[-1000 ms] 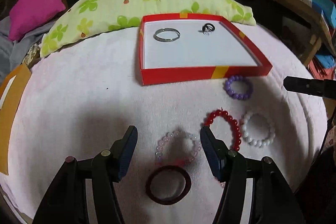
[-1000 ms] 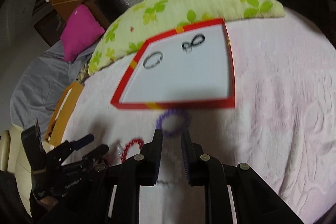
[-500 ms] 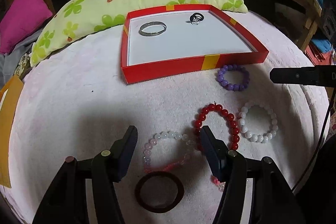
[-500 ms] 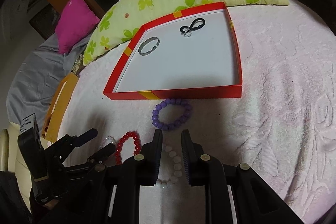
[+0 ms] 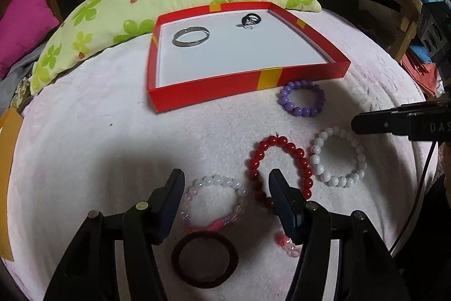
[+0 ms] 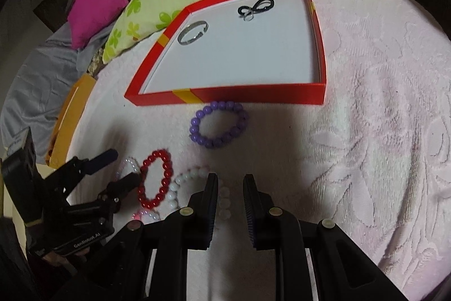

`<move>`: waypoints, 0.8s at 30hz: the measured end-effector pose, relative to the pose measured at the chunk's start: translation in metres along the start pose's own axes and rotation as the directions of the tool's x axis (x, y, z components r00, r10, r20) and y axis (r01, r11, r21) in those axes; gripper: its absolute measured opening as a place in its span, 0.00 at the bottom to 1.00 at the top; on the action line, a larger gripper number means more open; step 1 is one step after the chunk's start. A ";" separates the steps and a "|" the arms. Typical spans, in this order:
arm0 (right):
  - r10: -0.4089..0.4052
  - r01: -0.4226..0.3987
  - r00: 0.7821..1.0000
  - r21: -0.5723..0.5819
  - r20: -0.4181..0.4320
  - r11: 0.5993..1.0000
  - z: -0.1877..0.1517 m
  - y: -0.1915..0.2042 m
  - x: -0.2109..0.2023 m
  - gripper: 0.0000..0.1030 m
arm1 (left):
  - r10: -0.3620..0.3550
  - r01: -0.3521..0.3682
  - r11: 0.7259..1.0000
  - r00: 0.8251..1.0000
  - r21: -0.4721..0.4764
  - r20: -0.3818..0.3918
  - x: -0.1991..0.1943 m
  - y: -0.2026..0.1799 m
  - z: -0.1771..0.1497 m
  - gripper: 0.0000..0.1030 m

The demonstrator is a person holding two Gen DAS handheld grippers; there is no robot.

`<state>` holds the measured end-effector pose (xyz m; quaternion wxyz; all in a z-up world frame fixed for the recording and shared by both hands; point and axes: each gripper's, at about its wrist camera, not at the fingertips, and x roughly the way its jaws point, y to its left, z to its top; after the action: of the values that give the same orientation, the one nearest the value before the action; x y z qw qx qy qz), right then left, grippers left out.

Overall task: Organize jewelry
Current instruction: 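Withdraw both tools from the tray toward the bead bracelets, then grasp the red bead bracelet with the left tool while the right tool grasps the white bead bracelet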

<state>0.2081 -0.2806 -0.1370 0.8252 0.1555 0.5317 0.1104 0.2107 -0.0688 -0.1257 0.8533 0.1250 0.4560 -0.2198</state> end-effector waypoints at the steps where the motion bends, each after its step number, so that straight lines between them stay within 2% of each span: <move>1: 0.001 -0.001 1.000 -0.005 -0.006 1.000 -0.001 0.000 0.000 0.20 | -0.003 0.003 1.000 1.000 0.008 -0.002 0.002 -0.002 0.001 0.61; 5: 0.003 -0.004 1.000 -0.027 -0.026 1.000 -0.004 0.000 0.001 0.20 | -0.023 0.023 0.999 1.000 0.040 -0.005 0.007 -0.006 0.007 0.59; 10: -0.002 0.000 0.999 -0.057 -0.046 0.998 -0.008 0.005 0.005 0.20 | -0.050 0.052 0.997 0.998 0.053 -0.027 0.016 -0.007 0.012 0.46; 14: -0.013 0.009 0.999 -0.064 -0.051 0.998 -0.009 0.009 0.008 0.21 | -0.074 0.076 0.996 0.997 0.056 -0.026 0.018 -0.008 0.014 0.40; 15: -0.019 0.016 0.999 -0.071 -0.051 0.997 -0.009 0.011 0.009 0.22 | -0.082 0.083 0.995 0.996 0.053 -0.027 0.018 -0.009 0.014 0.37; 17: -0.031 0.027 0.998 -0.088 -0.051 0.996 -0.011 0.015 0.010 0.30 | -0.092 0.093 0.995 0.995 0.043 -0.030 0.019 -0.008 0.014 0.36; 19: -0.035 0.030 0.998 -0.102 -0.048 0.994 -0.012 0.018 0.012 0.34 | -0.099 0.100 0.994 0.995 0.047 -0.027 0.019 -0.008 0.014 0.29; 24: -0.094 0.092 0.996 -0.168 -0.002 0.982 -0.017 0.029 0.016 0.32 | -0.123 0.124 0.992 0.992 0.039 -0.027 0.020 -0.009 0.016 0.15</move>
<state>0.1987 -0.2458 -0.1459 0.8369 0.0600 0.5313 0.1168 0.2274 -0.0881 -0.1338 0.8297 0.1165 0.4688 -0.2798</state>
